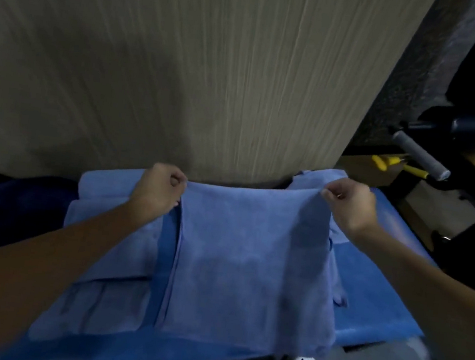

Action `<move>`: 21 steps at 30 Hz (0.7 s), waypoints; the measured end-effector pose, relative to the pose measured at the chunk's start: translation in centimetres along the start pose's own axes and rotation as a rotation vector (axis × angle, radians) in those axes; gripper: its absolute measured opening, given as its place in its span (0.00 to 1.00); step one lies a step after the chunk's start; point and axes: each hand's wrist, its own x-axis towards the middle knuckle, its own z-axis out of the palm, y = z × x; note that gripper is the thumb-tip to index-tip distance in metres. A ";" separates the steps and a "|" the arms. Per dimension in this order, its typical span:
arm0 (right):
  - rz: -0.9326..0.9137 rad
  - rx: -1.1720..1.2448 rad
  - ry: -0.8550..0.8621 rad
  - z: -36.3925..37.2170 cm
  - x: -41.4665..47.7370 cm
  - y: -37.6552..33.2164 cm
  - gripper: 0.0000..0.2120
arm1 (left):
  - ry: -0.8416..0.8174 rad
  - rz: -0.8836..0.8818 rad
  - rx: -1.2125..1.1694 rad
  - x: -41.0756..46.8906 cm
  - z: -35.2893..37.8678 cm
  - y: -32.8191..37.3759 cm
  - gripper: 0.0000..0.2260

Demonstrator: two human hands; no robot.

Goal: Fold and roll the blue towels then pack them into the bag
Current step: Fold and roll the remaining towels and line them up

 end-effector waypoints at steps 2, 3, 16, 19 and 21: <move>0.002 -0.095 0.013 1.2 1.1 0.5 0.10 | 0.010 0.006 0.045 1.1 1.1 -0.5 0.07; 0.006 -0.132 0.021 1.7 1.6 0.7 0.11 | 0.017 0.013 0.071 1.5 1.5 -0.7 0.06; 0.143 -0.086 -0.088 0.4 -10.6 3.2 0.09 | -0.279 0.352 0.275 -9.7 2.0 -0.8 0.05; 0.279 -0.057 -0.154 0.2 -15.2 4.8 0.11 | -0.446 0.505 0.395 -14.1 2.4 -1.3 0.04; 0.334 -0.076 -0.168 0.1 -17.5 5.7 0.11 | -0.536 0.555 0.467 -16.0 2.8 -1.9 0.02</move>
